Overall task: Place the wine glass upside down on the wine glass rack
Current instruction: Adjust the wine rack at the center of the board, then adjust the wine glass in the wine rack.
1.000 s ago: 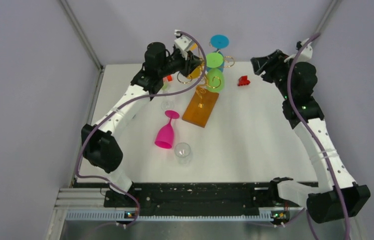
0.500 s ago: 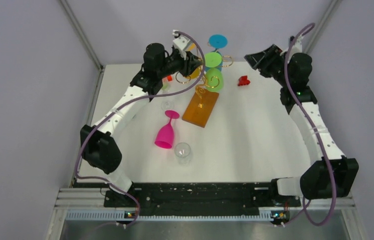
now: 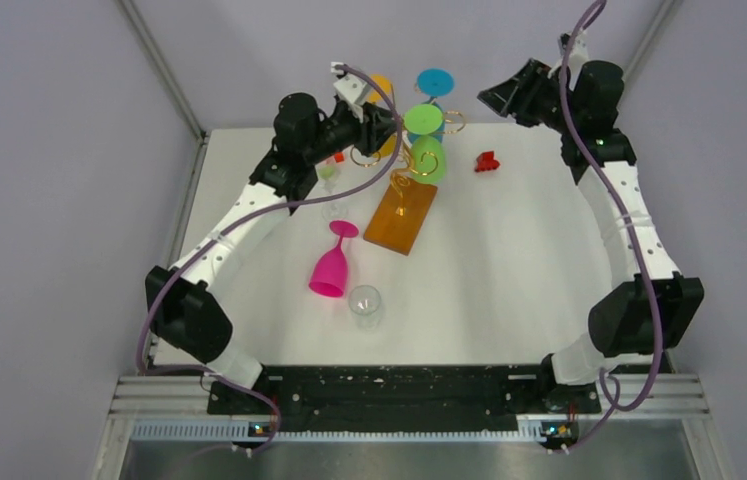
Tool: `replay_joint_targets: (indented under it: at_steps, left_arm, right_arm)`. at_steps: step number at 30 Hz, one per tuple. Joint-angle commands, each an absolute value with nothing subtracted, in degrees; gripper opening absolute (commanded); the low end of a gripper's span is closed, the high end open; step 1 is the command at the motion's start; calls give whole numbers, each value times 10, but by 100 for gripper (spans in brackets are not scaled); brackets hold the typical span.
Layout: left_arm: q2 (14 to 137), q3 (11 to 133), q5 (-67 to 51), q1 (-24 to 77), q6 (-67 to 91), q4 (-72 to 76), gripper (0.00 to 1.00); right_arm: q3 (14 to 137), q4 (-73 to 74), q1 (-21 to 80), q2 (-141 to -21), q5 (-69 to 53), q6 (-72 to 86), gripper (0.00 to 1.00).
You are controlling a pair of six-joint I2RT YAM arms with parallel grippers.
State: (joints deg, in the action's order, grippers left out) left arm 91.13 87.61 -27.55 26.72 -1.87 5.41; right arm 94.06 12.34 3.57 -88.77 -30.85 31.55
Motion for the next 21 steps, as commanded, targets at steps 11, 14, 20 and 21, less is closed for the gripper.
replay_joint_targets:
  at_steps: [11, 14, 20, 21]
  left_arm:
    - [859, 836, -247, 268, -2, 107, 36]
    - [856, 832, -244, 268, -2, 112, 36]
    - [848, 822, -239, 267, -3, 113, 35]
    - [847, 820, -239, 267, -3, 113, 35]
  right_arm:
    - [613, -154, 11, -800, -296, 336, 61]
    - [512, -302, 11, -772, -289, 326, 63]
    - [297, -766, 43, -769, -296, 215, 62]
    - [279, -849, 54, -779, -296, 186, 63]
